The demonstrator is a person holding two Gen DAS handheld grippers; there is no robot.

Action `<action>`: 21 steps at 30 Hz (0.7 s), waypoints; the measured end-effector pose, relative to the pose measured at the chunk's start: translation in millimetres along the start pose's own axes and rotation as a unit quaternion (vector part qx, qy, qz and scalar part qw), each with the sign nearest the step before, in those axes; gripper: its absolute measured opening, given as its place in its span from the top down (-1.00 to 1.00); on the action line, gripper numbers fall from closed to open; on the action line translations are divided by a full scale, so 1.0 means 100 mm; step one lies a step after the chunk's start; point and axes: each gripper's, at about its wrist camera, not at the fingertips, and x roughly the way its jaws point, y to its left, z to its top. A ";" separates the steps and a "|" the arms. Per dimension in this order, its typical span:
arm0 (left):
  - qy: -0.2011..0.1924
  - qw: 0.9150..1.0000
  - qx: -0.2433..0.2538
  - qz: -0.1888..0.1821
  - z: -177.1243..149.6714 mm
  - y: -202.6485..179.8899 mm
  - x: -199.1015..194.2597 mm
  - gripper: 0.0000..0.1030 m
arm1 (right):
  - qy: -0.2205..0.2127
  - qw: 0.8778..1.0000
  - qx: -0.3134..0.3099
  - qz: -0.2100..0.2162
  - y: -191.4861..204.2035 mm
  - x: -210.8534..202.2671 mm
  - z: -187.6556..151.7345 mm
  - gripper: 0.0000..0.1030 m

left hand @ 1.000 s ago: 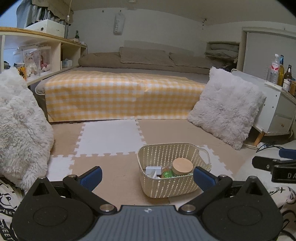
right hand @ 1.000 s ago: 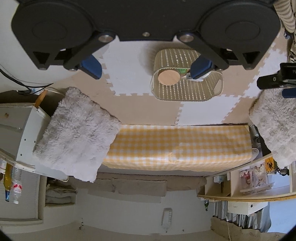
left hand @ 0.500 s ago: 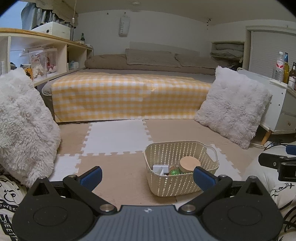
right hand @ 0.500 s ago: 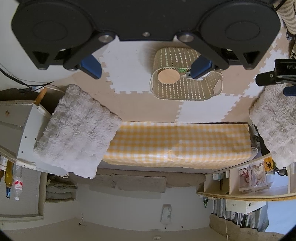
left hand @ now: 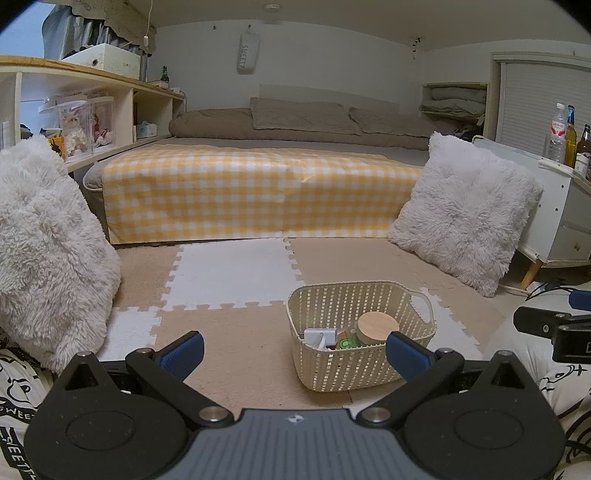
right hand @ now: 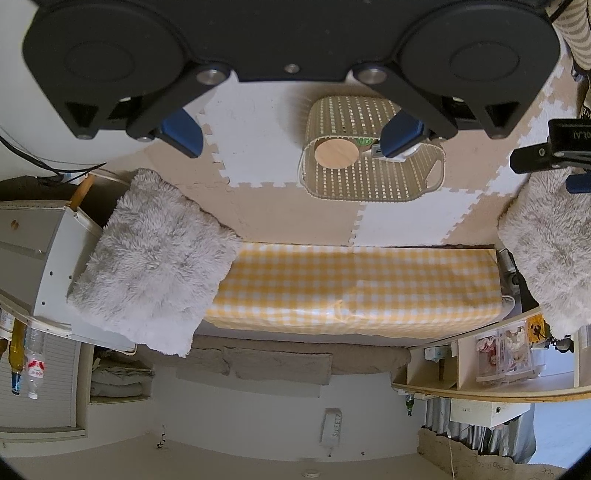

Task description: Organize rigid objects

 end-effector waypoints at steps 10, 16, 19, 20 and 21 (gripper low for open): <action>0.000 1.000 0.000 0.000 0.00 -0.01 0.00 -1.00 | 0.000 1.000 0.001 0.001 0.00 0.00 -0.01 -1.00; -0.001 1.000 0.003 -0.001 0.00 -0.02 -0.01 -1.00 | 0.000 1.000 0.002 0.001 -0.01 0.00 -0.01 -1.00; -0.001 1.000 0.005 -0.002 0.01 -0.02 -0.01 -1.00 | 0.000 1.000 0.001 0.002 -0.01 0.00 -0.01 -1.00; -0.001 1.000 0.005 -0.003 0.01 -0.03 -0.01 -1.00 | 0.000 1.000 0.002 0.001 -0.01 0.00 -0.01 -1.00; -0.001 1.000 0.006 -0.003 0.01 -0.03 -0.01 -1.00 | 0.000 1.000 0.002 0.002 -0.01 0.00 -0.01 -1.00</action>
